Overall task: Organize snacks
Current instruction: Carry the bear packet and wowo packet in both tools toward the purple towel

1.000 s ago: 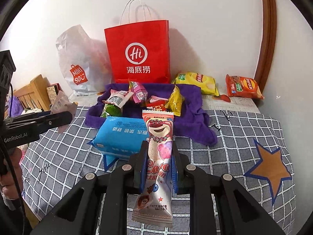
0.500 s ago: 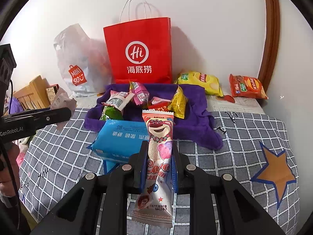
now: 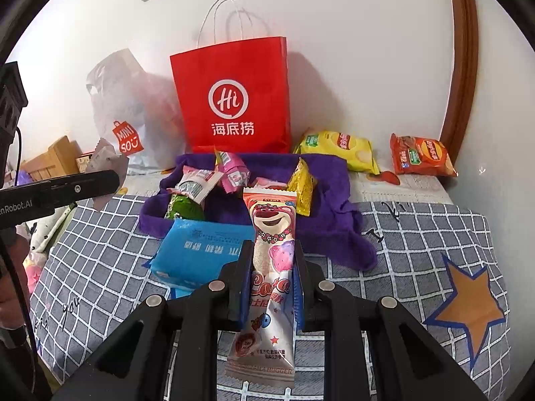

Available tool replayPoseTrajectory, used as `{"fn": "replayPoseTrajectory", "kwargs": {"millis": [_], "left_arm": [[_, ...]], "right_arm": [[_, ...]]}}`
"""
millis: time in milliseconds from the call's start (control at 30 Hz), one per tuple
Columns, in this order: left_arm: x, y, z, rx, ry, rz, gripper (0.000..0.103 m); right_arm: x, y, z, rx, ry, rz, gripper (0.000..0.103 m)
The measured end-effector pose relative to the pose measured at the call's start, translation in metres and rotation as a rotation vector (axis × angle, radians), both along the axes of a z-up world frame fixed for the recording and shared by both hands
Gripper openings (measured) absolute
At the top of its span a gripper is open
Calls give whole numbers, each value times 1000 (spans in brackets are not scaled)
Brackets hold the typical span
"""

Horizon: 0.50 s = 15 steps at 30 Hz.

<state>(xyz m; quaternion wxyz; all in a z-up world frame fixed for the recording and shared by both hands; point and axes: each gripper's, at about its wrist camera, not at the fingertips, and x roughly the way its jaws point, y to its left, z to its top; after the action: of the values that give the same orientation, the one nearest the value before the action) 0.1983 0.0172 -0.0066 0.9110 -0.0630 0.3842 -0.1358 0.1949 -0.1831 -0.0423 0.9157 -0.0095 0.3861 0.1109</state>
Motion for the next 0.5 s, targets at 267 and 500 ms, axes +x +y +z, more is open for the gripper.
{"fn": "replayPoseTrajectory", "kwargs": {"millis": [267,500], "left_arm": [[12,4,3,-4,-11,7,41],[22,10,2,-14,-20,13,41]], "right_arm": [[14,6,9,-47,-36,17,21],[29,16,14,-87,-67,43,21]]}}
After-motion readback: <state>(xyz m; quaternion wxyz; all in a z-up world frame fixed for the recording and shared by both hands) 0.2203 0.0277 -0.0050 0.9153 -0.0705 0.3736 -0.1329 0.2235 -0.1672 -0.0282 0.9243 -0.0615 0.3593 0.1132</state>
